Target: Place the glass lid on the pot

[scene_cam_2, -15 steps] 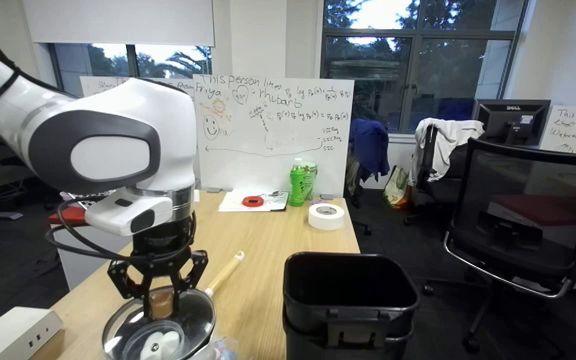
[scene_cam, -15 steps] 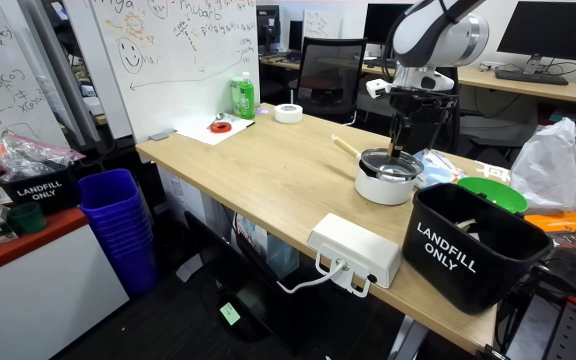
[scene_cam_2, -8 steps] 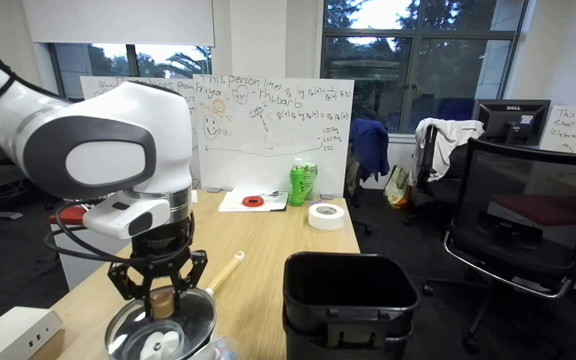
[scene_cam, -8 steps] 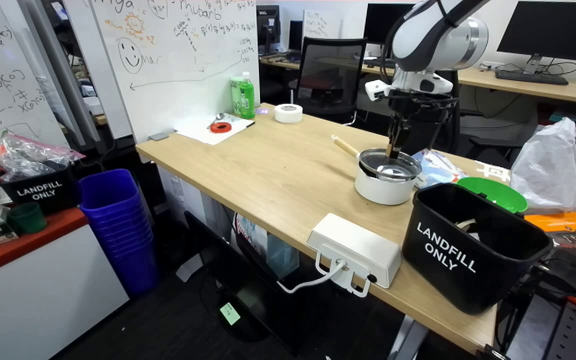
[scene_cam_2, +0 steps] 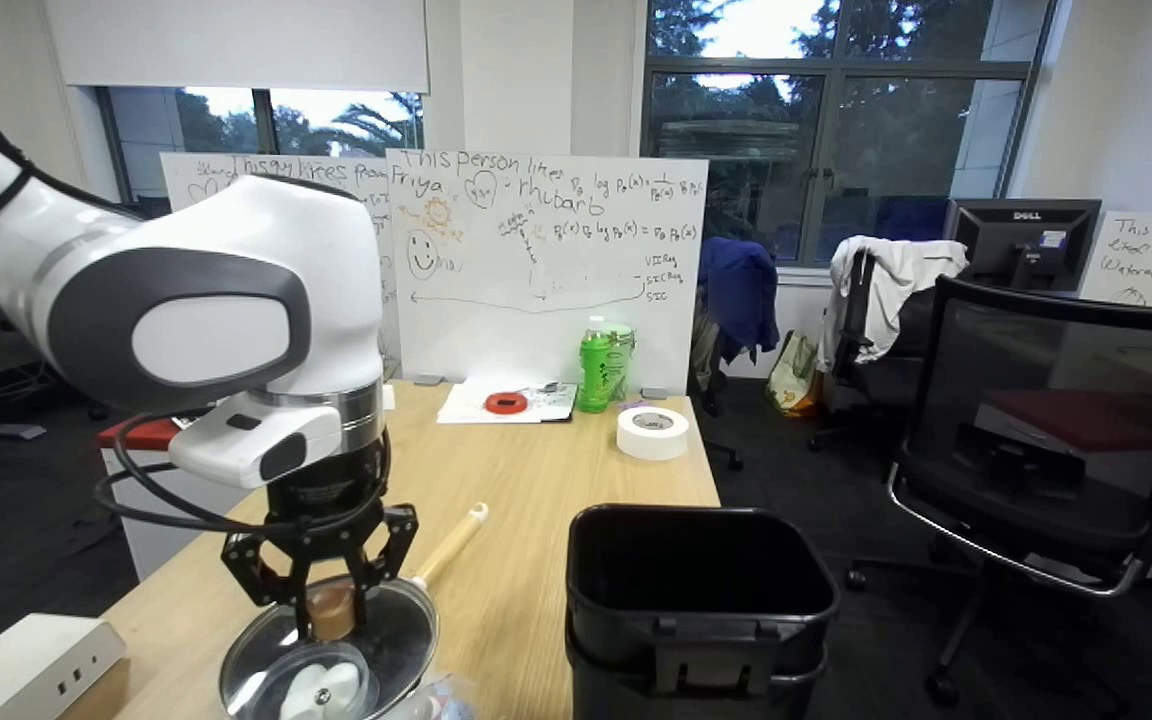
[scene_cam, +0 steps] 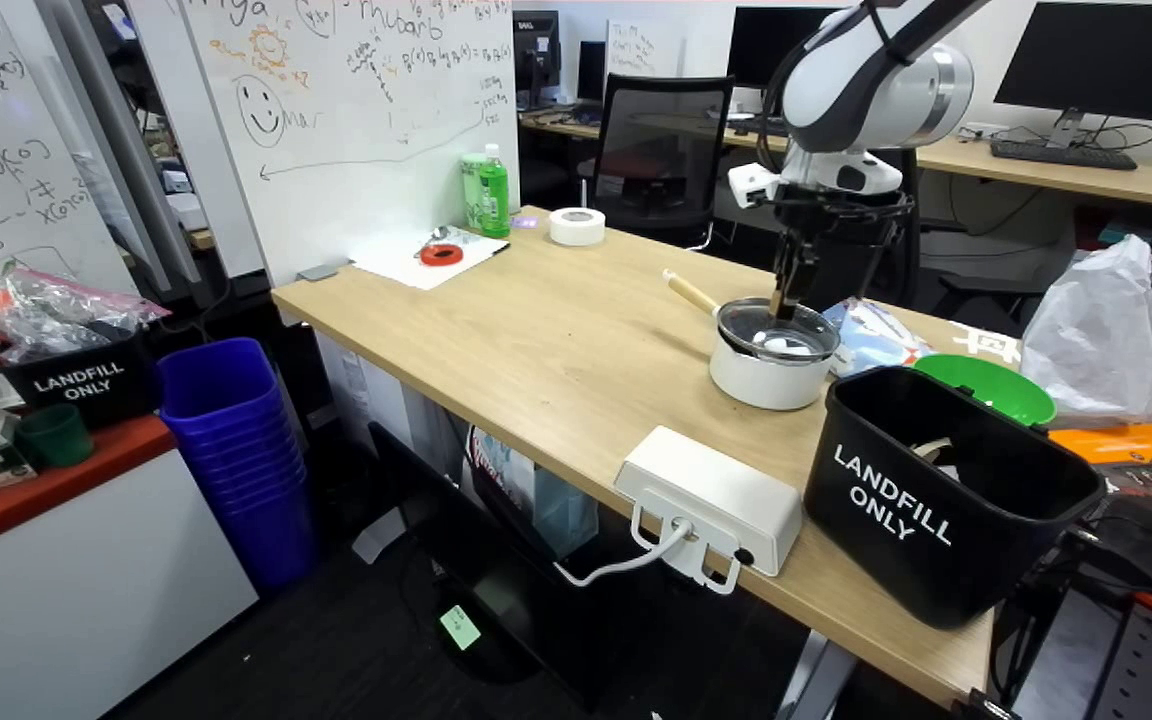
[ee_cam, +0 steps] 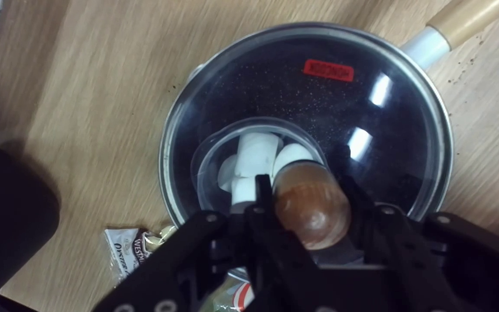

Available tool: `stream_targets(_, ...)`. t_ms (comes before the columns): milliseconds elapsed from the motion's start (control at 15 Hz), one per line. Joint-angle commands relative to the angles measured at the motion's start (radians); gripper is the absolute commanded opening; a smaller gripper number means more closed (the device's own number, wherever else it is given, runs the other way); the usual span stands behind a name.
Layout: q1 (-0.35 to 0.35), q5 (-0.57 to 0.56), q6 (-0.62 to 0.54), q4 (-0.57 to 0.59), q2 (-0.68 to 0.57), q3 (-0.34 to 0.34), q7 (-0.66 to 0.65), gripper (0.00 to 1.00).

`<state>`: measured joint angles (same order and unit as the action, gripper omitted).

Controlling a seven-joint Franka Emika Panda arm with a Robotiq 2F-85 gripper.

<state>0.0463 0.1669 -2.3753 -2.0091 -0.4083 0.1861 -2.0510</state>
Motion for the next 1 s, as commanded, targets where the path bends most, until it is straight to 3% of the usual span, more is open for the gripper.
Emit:
stream_targets(0, -0.004, -0.01, -0.033, -0.005, -0.003, 0.003, -0.021, 0.16)
stream_targets(933, 0.002, -0.003, 0.014, 0.008, -0.02, -0.008, -0.011, 0.16)
